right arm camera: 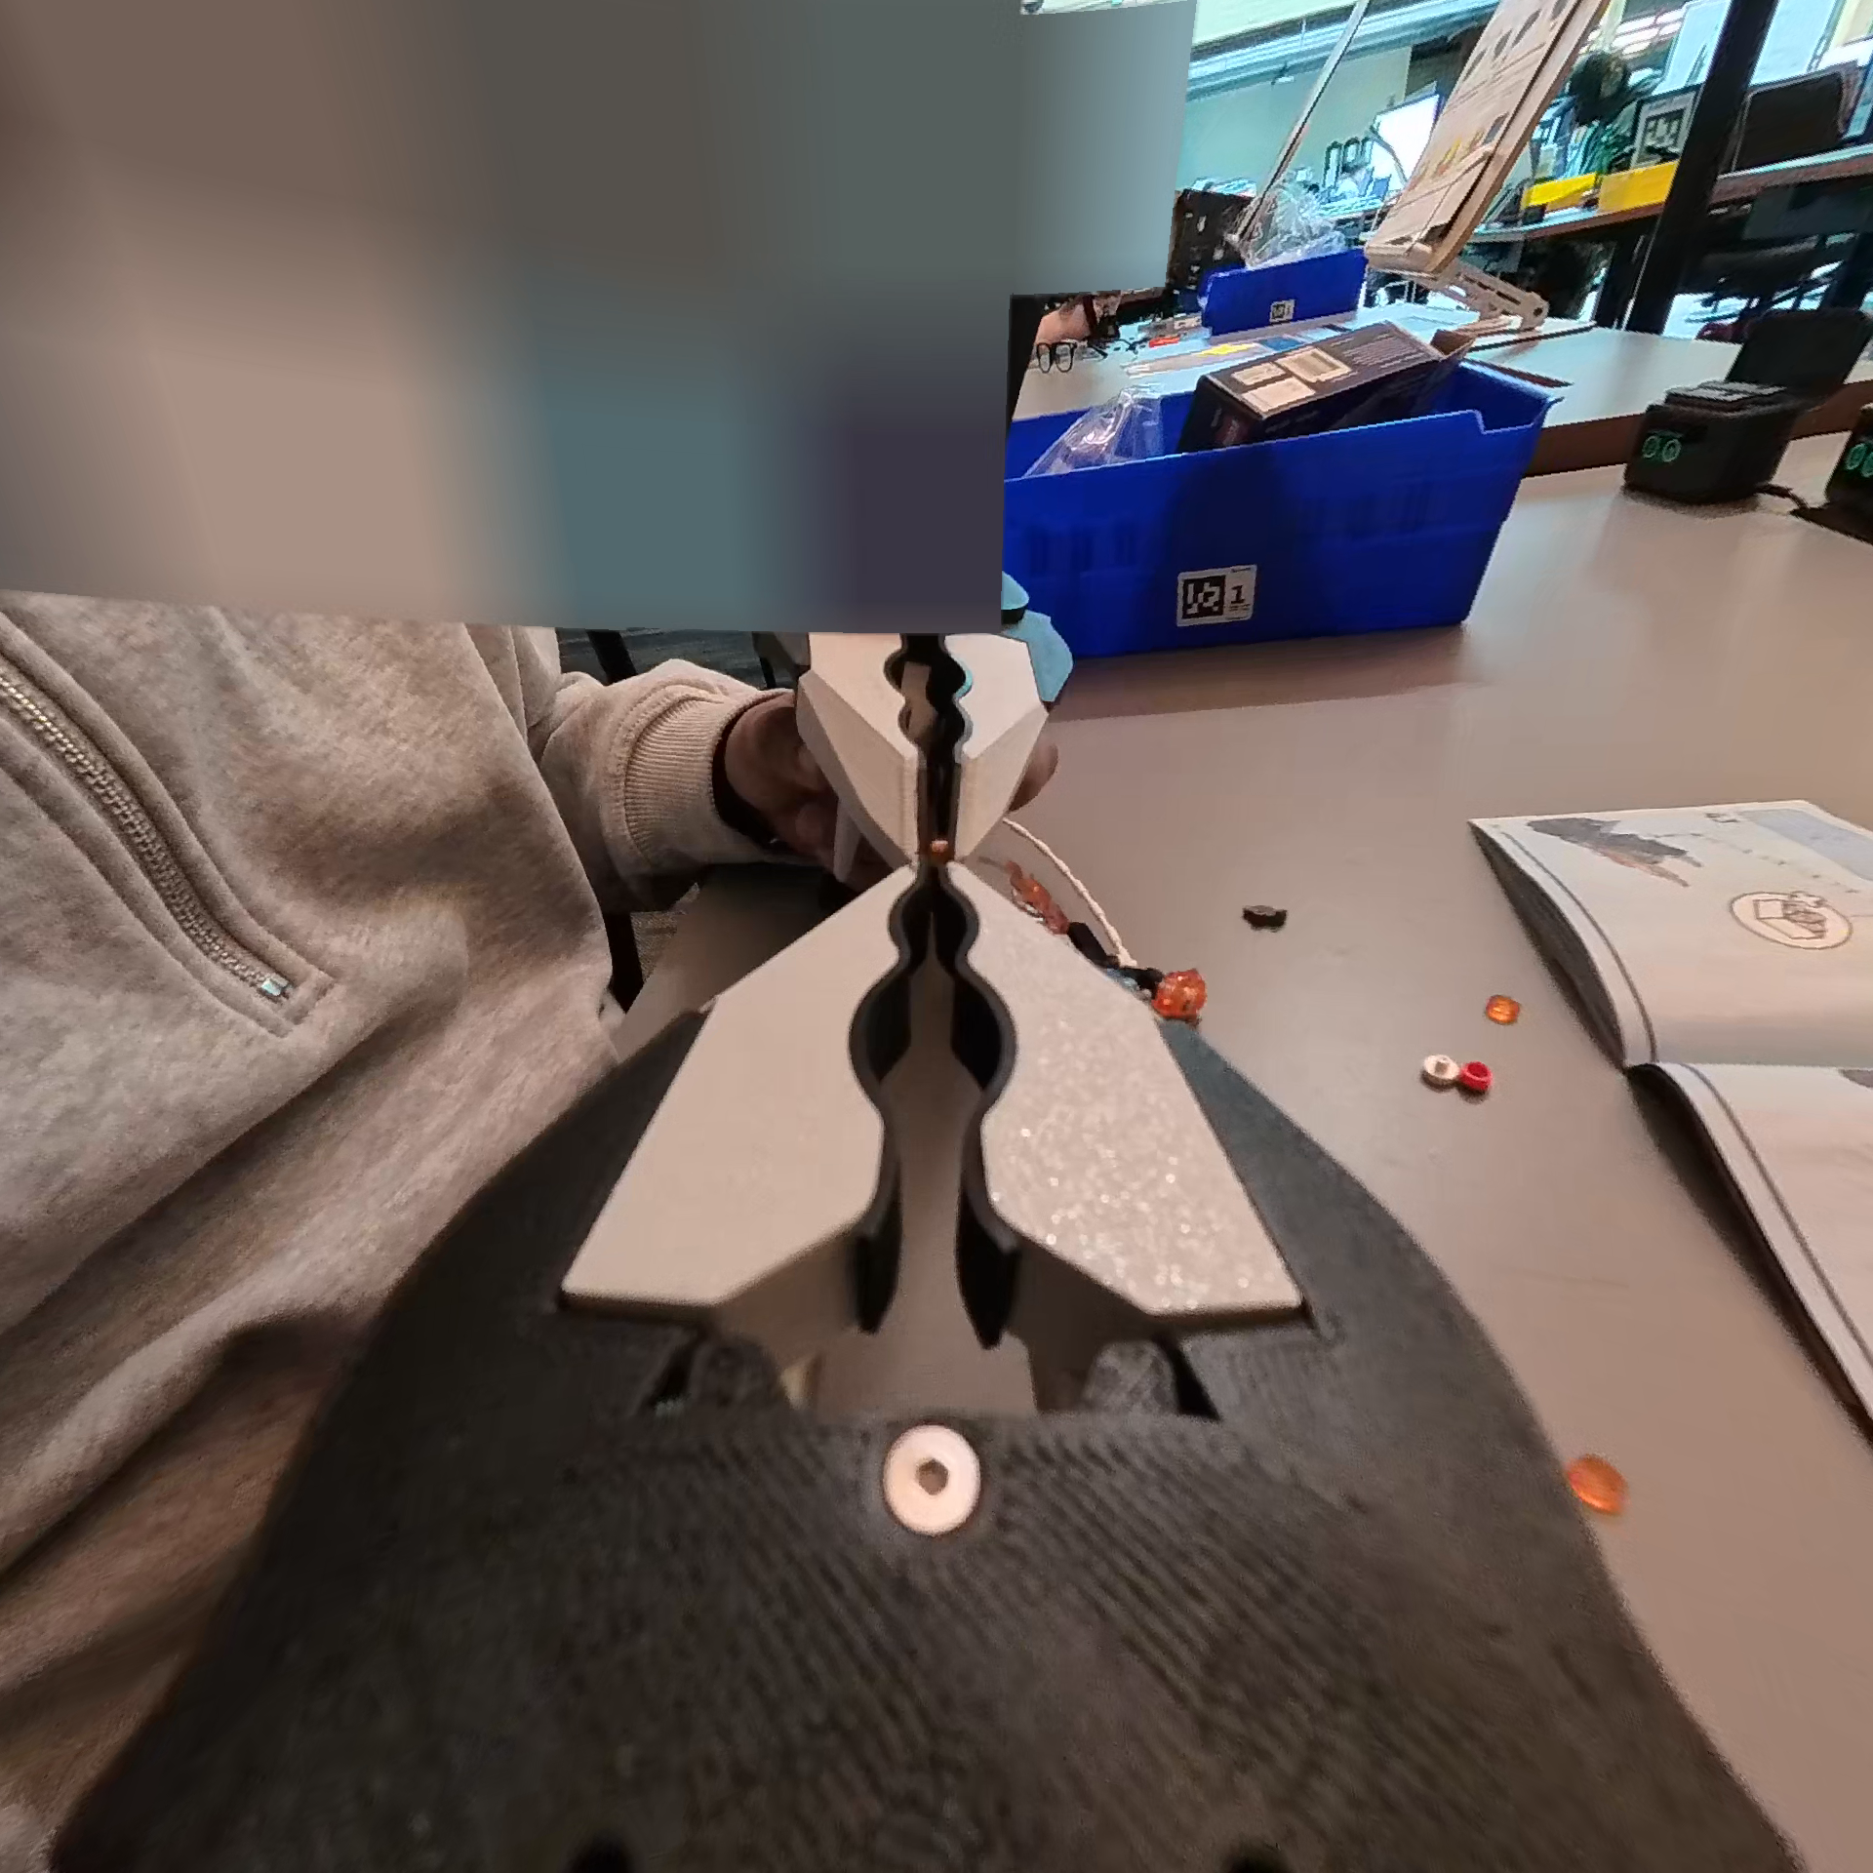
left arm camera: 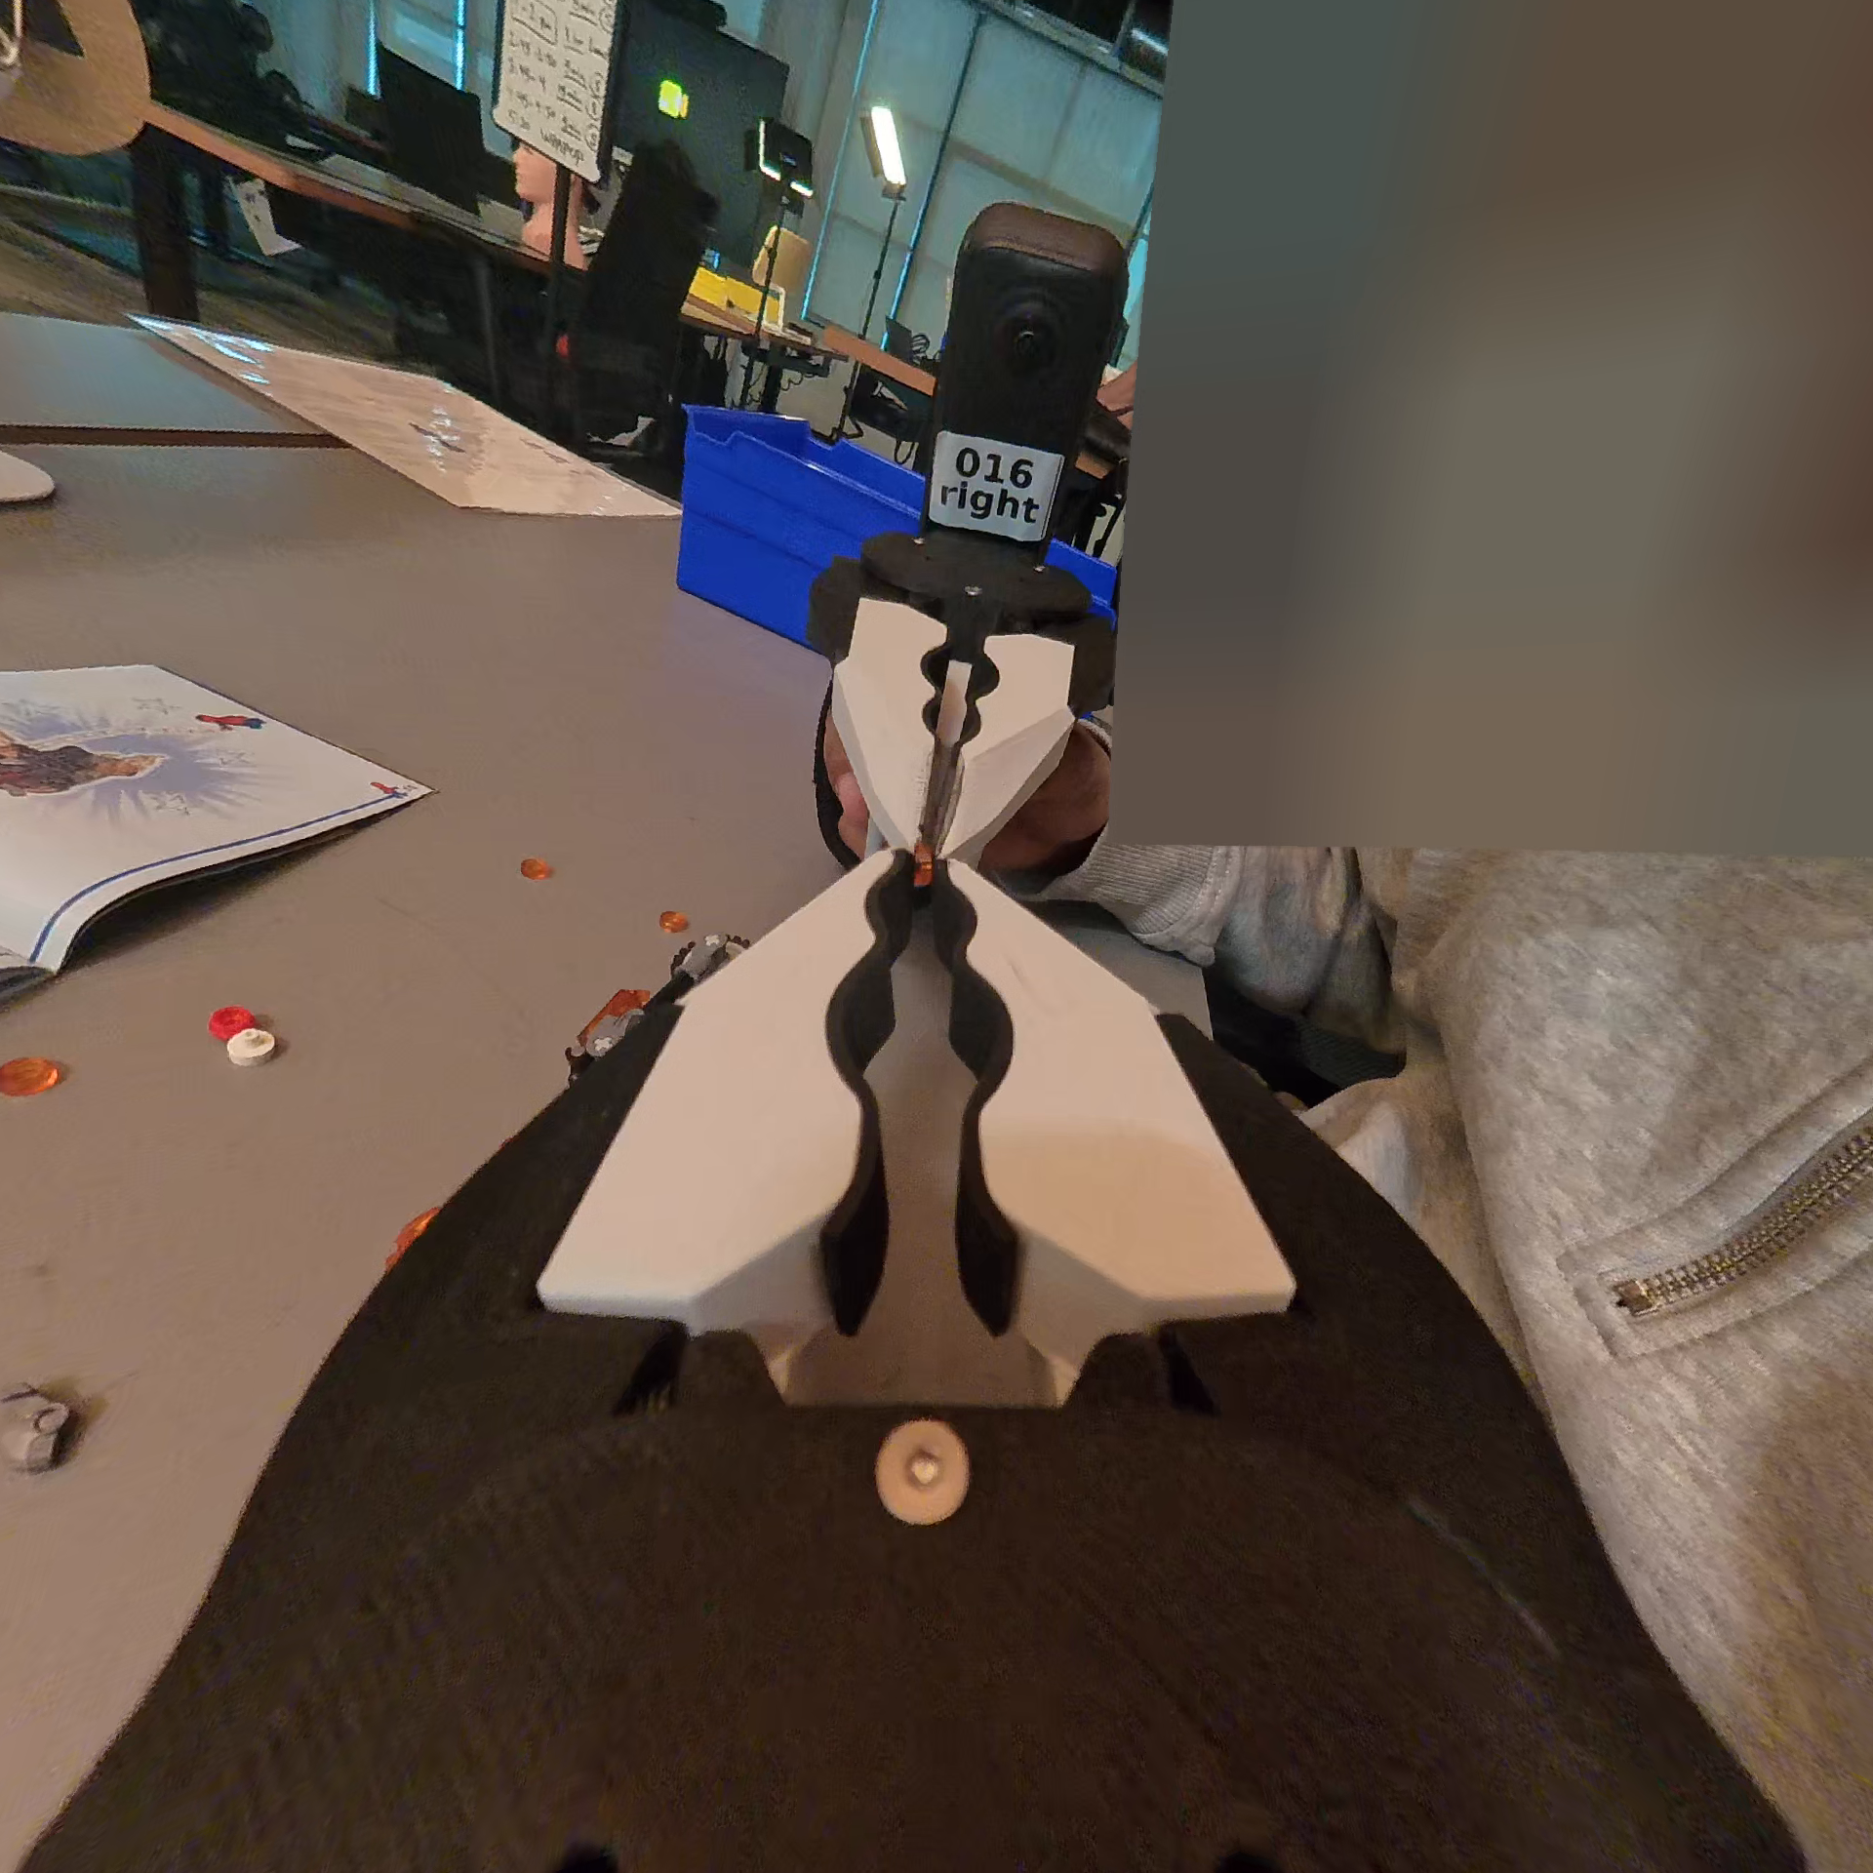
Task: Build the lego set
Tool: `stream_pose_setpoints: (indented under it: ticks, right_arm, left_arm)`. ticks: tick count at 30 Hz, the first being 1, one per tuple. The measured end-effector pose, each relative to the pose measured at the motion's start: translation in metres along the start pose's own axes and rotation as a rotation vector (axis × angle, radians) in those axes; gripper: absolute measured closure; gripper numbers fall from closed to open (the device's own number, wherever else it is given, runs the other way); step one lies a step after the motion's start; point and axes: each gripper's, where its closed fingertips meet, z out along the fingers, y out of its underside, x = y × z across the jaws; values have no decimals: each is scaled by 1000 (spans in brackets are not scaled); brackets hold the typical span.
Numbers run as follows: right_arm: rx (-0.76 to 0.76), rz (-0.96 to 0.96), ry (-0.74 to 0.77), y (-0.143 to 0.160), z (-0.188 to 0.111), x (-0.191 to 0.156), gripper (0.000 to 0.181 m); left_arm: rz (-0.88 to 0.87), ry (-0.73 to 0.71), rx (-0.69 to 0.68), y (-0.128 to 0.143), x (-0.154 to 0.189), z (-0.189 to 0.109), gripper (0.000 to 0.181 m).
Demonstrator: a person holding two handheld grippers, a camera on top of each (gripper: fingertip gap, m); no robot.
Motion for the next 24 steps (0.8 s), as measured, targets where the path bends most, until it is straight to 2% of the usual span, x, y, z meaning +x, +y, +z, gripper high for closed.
stream_pose_setpoints:
  ticks: [8, 24]
  right_arm:
    - [10, 44, -8, 2, -1, 2, 174]
    - [37, 141, -60, 0, -1, 2, 172]
  left_arm:
    - [2, 9, -11, 2, 1, 1, 181]
    - [23, 9, -12, 3, 4, 3, 181]
